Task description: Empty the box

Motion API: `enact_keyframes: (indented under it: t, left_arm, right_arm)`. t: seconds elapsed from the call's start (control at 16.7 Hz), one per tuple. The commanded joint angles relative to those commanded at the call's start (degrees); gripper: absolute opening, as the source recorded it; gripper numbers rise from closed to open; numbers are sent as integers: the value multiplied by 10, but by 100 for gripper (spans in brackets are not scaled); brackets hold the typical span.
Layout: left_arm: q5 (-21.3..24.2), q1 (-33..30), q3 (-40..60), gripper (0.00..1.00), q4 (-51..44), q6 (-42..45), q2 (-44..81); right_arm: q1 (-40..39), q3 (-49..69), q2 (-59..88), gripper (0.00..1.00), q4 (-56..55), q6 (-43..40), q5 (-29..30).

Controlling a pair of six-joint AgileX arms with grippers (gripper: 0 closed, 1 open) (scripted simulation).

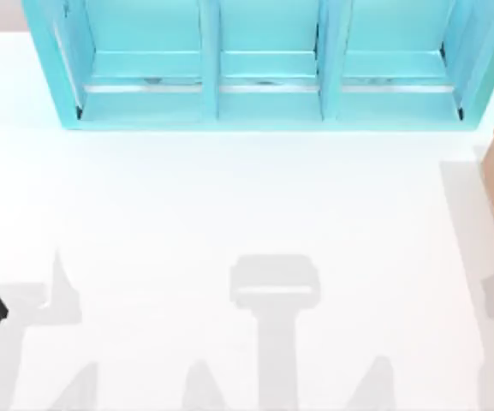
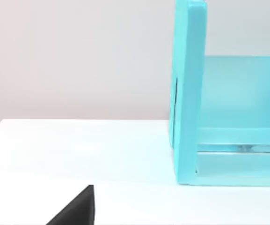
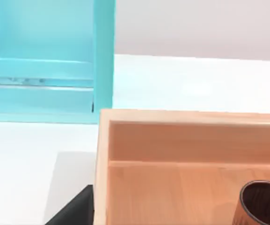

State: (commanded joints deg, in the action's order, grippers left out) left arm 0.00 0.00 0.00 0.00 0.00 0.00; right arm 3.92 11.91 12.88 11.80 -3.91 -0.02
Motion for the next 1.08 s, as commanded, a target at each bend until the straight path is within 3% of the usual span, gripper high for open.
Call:
enact_keyframes:
  t: [0.72,1.08]
  left_arm:
    - [0,0,0,100,0,0,0]
    - [0,0,0,100,0,0,0]
  right_arm:
    - [152,458,607,100,455,-143,3]
    - [196,587,765,100,581,-183,4]
